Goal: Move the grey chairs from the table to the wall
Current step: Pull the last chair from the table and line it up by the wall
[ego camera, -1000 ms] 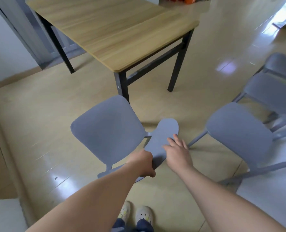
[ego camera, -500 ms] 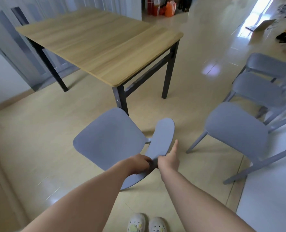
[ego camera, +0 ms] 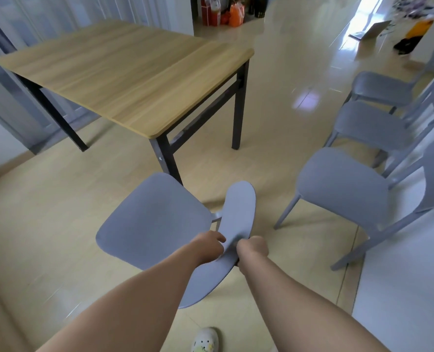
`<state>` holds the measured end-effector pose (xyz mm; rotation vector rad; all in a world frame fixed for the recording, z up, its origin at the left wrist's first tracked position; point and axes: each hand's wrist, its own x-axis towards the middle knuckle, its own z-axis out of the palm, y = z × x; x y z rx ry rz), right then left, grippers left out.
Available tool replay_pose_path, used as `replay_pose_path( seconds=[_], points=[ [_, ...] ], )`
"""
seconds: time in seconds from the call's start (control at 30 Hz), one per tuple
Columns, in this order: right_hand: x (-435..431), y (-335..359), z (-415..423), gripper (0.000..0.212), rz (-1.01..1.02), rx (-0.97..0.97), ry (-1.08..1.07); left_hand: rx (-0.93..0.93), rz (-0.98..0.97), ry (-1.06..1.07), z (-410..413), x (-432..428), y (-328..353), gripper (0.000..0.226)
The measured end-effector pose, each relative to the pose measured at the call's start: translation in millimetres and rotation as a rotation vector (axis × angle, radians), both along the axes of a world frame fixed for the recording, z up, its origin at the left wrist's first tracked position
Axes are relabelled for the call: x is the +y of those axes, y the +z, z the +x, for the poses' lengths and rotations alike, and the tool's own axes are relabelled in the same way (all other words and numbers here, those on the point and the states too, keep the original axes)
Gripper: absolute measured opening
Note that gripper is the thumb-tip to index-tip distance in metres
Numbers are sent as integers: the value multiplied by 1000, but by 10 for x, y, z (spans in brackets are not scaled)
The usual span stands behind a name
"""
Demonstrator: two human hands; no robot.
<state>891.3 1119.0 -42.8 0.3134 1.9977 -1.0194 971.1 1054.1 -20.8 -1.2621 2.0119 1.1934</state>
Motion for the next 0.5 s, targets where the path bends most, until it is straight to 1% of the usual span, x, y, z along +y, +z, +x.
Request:
replay_pose_path(
  seconds=[0.1, 0.13, 0.2, 0.27, 0.3, 0.37, 0.4, 0.5],
  points=[
    [215, -42, -264, 13, 31, 34, -1, 18, -16, 3, -255, 178, 11, 49],
    [293, -52, -354, 14, 36, 47, -14, 22, -17, -2, -331, 229, 10, 48],
    [479, -69, -560, 24, 58, 77, -45, 25, -14, -13, -490, 344, 18, 47],
    [655, -55, -738, 25, 84, 111, -58, 23, -1, -21, -624, 444, 27, 47],
    [756, -49, -837, 21, 88, 125, -68, 19, 3, -33, -704, 509, 37, 47],
    [922, -58, -991, 7, 70, 136, -104, 2, 0, -60, -840, 615, 53, 48],
    [985, -63, -1056, 5, 61, 148, -121, -2, -2, -69, -898, 658, 60, 48],
    [1180, -81, -1279, 22, 30, 189, -167, -3, -5, -106, -1114, 801, 101, 49]
  ],
)
